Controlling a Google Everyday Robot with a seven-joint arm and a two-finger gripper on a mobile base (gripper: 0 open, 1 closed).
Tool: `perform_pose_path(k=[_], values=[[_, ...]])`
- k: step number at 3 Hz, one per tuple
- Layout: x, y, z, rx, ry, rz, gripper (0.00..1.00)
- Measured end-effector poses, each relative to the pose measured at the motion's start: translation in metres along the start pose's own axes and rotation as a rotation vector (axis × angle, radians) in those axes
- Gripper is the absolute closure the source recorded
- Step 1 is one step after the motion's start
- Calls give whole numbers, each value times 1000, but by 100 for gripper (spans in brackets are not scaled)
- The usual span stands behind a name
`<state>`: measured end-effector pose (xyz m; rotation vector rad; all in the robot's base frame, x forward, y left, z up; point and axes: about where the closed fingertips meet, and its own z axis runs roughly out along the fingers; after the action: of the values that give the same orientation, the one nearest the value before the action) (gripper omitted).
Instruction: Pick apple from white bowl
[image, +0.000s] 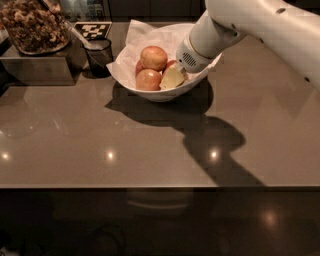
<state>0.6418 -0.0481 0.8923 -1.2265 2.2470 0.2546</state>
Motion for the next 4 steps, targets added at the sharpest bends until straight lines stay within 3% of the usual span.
perform_pose_path(k=[1, 2, 3, 4], values=[[1, 0, -1, 0, 0, -2, 95], [0, 2, -11, -21, -33, 3, 100], [-11, -4, -42, -71, -184, -1, 100], [-23, -1, -95, -137, -386, -23, 100]])
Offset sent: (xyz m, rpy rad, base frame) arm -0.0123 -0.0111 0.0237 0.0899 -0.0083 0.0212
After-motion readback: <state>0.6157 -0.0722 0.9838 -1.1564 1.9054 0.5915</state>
